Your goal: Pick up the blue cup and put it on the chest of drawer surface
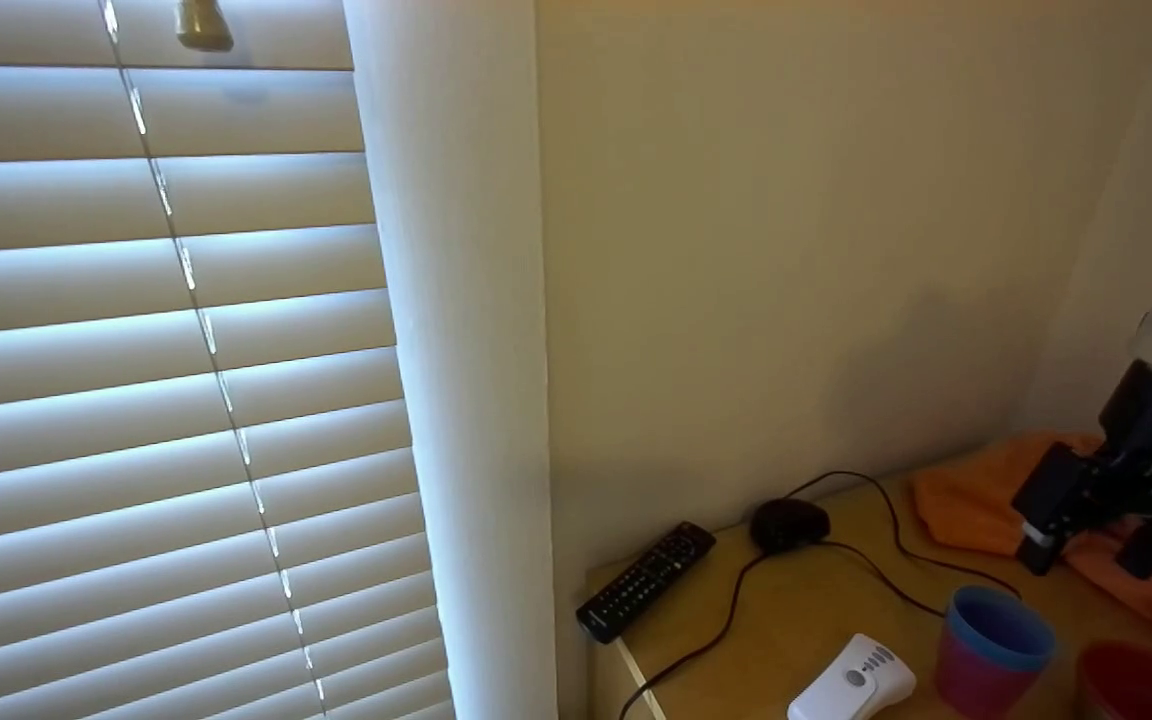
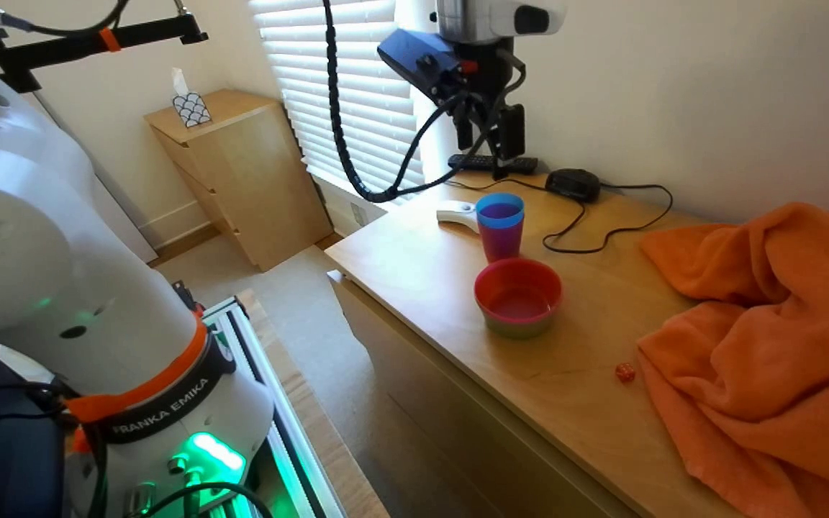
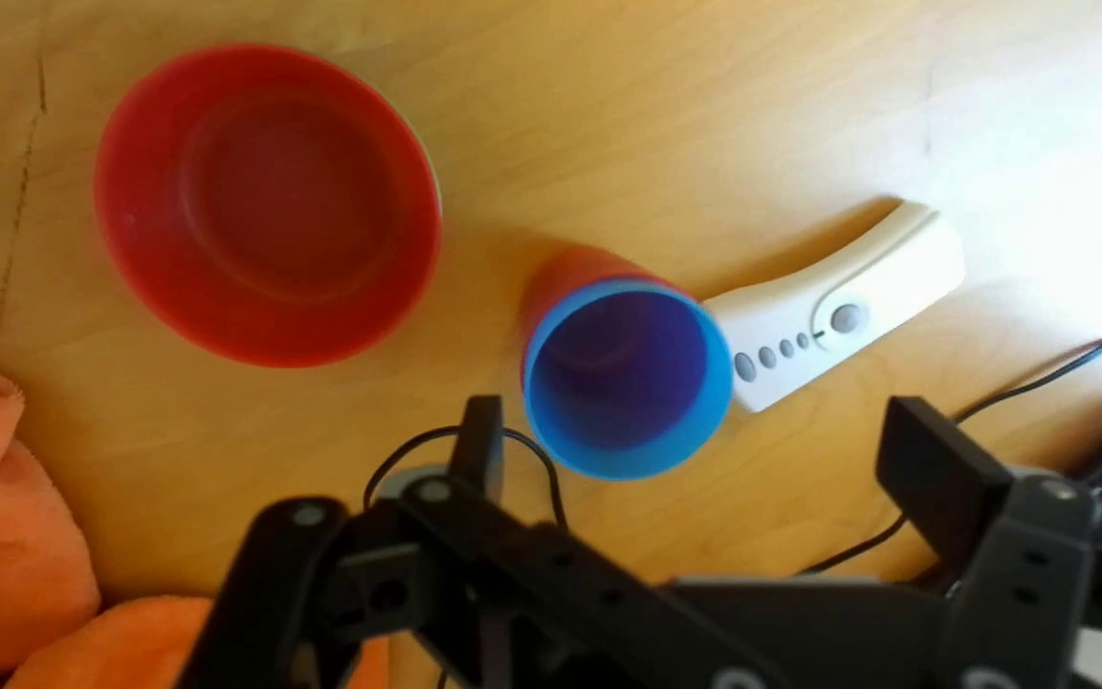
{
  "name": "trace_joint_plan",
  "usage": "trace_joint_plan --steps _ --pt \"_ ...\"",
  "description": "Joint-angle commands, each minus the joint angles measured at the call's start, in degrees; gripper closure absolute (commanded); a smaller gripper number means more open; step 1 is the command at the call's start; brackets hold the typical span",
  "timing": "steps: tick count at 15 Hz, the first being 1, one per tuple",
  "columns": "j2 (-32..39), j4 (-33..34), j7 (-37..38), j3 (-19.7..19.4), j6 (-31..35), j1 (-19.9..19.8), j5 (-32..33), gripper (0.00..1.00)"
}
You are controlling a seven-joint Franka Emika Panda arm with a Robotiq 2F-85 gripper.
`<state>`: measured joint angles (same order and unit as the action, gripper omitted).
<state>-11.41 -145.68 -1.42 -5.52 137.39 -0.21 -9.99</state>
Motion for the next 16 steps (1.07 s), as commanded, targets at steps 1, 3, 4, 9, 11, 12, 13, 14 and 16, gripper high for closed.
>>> trace_joint_plan --steps 1,3,4,9,11,12,13,14,16 --pt "1.6 1.1 -0.44 0.41 -0.16 -0.75 -0.53 0.0" --pt "3.47 2.4 -0.47 0.46 -0.16 -0.74 -0.74 0.0" --pt "4.96 3.26 -2.29 0.14 -0.82 -0.38 -2.6 0.0" --pt "8.64 3.25 -2.56 -0.1 -0.7 -1.62 0.12 0.04" --pt "10.26 3.36 -1.52 -0.16 -0.26 -2.35 0.96 0.11" --pt "10.57 3.27 -1.92 -0.24 -0.29 -2.65 0.48 0.17" --pt "10.79 3.23 -1.95 -0.29 -0.23 -2.98 0.33 0.24" --pt "11.2 3.32 -1.91 -0.29 -0.21 -3.27 0.25 0.22" --pt "11.71 3.42 -1.55 -0.22 0.24 -3.7 0.38 0.34"
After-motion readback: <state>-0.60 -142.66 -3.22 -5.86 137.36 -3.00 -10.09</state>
